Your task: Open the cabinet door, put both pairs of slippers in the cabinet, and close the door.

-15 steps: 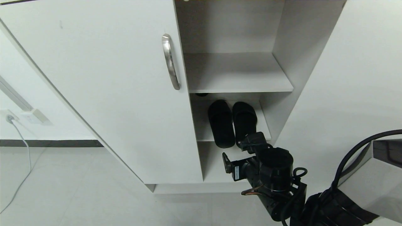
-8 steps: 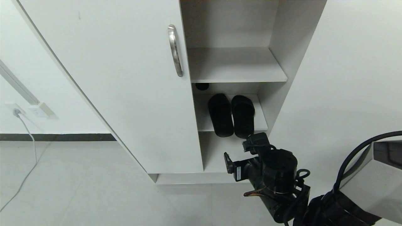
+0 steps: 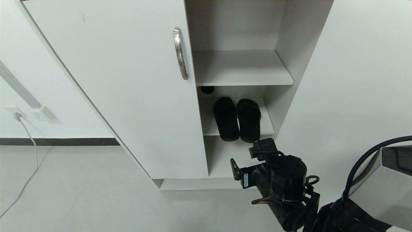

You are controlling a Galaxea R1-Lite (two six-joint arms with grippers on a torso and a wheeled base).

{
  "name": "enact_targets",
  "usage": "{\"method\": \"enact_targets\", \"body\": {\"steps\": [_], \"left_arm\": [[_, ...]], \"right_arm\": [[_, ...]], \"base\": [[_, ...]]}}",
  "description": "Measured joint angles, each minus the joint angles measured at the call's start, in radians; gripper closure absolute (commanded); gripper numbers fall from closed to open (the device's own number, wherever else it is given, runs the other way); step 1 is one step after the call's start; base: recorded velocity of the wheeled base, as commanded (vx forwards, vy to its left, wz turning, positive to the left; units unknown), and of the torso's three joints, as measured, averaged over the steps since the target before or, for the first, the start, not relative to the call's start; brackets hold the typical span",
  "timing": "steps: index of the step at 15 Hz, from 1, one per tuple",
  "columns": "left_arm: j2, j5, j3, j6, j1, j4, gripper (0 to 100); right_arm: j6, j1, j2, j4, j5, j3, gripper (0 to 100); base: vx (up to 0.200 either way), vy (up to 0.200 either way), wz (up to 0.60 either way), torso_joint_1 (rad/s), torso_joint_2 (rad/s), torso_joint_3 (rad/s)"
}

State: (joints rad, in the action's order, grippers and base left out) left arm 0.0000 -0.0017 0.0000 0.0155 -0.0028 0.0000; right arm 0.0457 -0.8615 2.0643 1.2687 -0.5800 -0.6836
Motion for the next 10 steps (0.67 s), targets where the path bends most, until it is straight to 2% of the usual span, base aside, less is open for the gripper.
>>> {"method": "enact_targets", "body": {"steps": [10], "left_arm": [[0.000, 0.000, 0.000, 0.000, 0.001, 0.000, 100]], "right_arm": [[-0.004, 0.001, 0.001, 0.007, 0.000, 0.005, 0]], "base": [[0.000, 0.000, 0.00, 0.002, 0.00, 0.197]]}}
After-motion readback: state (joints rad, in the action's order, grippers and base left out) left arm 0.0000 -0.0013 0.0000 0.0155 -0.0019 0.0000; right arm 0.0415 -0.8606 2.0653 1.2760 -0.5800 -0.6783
